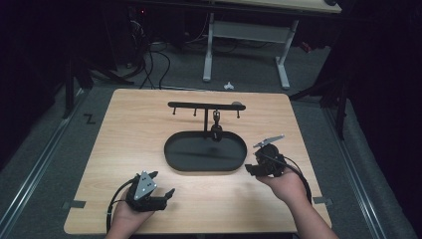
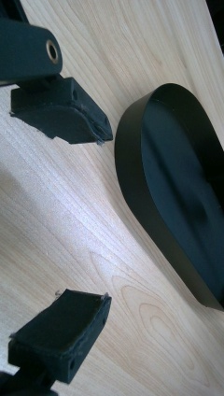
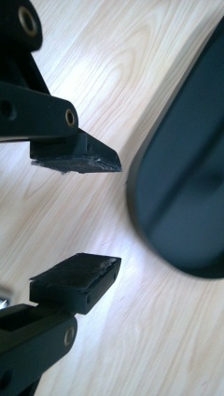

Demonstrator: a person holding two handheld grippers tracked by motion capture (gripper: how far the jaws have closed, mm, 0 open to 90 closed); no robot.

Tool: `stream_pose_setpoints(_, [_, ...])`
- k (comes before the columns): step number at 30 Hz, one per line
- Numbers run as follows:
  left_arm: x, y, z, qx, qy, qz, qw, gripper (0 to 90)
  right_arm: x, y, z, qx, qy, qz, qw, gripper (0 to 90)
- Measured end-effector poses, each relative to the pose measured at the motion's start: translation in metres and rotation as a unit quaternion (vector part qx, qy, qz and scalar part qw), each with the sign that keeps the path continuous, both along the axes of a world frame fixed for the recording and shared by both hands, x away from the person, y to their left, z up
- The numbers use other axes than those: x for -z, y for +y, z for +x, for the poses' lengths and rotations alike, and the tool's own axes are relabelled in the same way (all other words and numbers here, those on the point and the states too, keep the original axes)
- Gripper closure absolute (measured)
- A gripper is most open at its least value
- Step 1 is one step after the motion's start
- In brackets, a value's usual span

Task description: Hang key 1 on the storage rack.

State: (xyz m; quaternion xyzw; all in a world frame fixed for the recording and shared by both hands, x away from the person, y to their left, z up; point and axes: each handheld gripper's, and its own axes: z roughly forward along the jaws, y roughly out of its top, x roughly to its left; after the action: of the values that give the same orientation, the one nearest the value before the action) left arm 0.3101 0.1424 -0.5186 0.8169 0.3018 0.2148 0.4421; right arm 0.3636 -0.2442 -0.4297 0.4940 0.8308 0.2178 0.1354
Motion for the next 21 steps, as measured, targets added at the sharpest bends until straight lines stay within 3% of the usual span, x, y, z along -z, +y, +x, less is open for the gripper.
stream_pose_setpoints(11, [0.002, -0.002, 0.0, 0.004, 0.003, 0.01, 0.9999, 18.1, 0.022, -0.054, -0.004, 0.059, 0.004, -0.014, 0.9981, 49.0])
stream_pose_setpoints(15, [0.002, -0.004, 0.0, 0.006, 0.002, 0.013, 0.9999, 18.1, 0.032, -0.078, -0.002, 0.09, 0.011, -0.02, 0.9957, 49.6])
stream_pose_setpoints(21, [0.003, -0.004, 0.0, 0.007, 0.003, 0.018, 0.9998, 18.1, 0.042, -0.101, 0.003, 0.133, 0.021, -0.01, 0.9909, 50.1])
